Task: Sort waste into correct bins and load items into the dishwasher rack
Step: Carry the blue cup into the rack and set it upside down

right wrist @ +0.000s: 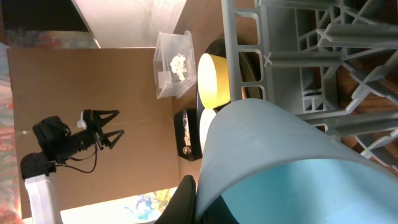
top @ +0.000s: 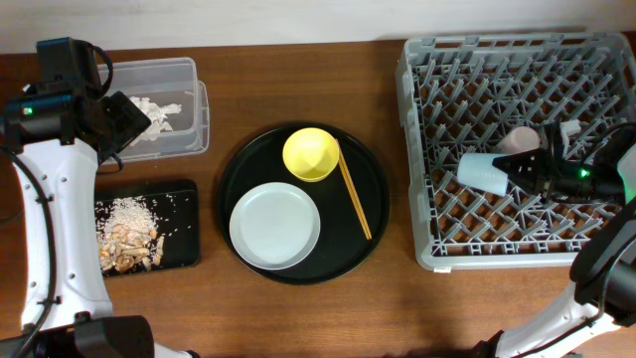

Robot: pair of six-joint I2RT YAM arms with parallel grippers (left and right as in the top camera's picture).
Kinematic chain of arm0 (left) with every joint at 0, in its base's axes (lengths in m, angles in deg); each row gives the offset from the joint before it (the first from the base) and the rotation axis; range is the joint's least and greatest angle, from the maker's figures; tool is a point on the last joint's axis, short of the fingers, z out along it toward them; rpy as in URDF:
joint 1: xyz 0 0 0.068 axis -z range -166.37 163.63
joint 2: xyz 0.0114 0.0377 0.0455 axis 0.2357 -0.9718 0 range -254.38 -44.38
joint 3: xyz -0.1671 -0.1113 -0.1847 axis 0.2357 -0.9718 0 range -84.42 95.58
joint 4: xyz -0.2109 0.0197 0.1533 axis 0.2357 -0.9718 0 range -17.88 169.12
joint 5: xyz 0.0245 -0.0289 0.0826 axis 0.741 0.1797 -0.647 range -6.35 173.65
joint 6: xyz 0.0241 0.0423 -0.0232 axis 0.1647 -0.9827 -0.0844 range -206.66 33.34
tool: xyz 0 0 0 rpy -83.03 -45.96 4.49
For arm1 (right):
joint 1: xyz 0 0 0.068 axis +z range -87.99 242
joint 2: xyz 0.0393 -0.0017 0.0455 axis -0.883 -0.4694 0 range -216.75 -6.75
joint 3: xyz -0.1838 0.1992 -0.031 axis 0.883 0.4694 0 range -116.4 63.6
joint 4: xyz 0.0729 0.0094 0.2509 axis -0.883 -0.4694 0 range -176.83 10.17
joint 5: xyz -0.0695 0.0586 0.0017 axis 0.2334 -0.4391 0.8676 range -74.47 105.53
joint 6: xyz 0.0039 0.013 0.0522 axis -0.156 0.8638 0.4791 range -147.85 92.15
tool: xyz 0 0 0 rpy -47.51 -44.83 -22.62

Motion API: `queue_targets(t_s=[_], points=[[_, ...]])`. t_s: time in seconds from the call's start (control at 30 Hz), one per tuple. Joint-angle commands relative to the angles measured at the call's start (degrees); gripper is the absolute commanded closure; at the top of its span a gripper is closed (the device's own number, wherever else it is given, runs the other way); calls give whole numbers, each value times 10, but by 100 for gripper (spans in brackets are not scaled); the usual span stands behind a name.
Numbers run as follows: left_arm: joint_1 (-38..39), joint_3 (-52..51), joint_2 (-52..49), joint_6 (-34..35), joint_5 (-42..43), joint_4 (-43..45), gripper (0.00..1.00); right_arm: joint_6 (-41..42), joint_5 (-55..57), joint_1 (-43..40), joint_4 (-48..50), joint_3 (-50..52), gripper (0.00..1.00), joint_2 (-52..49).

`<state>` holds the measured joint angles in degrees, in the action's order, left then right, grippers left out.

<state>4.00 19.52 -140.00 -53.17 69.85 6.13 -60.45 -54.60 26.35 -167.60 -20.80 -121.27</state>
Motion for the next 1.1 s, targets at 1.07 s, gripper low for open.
queue_targets(t_s=[1.07], points=[[-3,5,7,3,-6,1,1,101,200,-68,2,-14,70,-10]])
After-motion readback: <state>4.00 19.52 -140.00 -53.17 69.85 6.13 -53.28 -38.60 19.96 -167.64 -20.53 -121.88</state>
